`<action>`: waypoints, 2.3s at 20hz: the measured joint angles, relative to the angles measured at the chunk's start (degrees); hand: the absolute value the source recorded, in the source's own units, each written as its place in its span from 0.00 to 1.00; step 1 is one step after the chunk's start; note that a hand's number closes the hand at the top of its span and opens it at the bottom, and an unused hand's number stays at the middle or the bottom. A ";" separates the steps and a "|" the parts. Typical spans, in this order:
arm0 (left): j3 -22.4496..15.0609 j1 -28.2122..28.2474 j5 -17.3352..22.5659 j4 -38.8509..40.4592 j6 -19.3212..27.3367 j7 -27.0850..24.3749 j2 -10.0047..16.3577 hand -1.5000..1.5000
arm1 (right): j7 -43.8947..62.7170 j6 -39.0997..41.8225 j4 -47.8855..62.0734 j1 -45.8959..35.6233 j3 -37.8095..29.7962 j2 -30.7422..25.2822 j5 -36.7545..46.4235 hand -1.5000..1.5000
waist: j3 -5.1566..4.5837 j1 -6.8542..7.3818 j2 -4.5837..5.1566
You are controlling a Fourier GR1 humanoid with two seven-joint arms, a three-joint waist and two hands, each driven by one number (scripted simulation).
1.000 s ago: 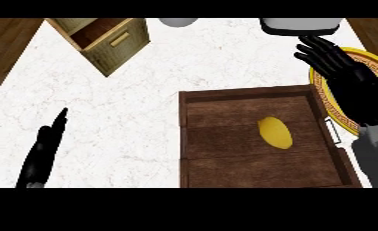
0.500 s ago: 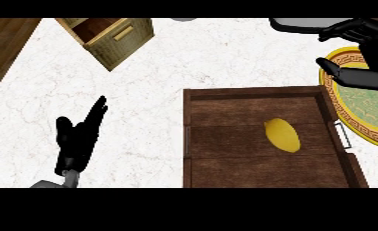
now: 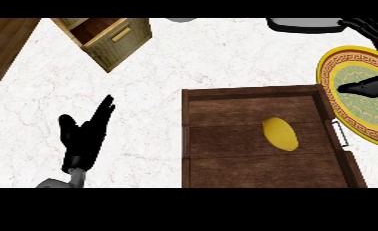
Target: Pick the lemon from the tray and place it in the plate
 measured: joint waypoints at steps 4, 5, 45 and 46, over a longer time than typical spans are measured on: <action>0.07 0.39 -0.50 0.03 0.26 -0.30 -0.51 0.50 | 0.06 3.61 -2.64 -0.69 4.76 -5.37 6.63 0.00 | -0.03 -0.48 -0.27; 0.05 0.32 -0.58 0.06 0.36 -0.16 -0.71 0.50 | 0.55 4.20 -3.48 -1.08 6.09 -6.49 8.28 0.00 | -0.05 -0.53 -0.30; 7.06 2.45 -7.01 -1.86 -6.08 3.08 -5.97 0.50 | 20.74 3.56 -35.84 18.14 15.95 7.01 45.09 0.00 | -0.06 -1.28 -0.51; 7.12 2.41 -7.54 -1.76 -5.92 3.04 -6.33 0.50 | 20.66 3.23 -34.85 17.68 16.21 7.96 46.22 0.00 | -0.06 -1.24 -0.51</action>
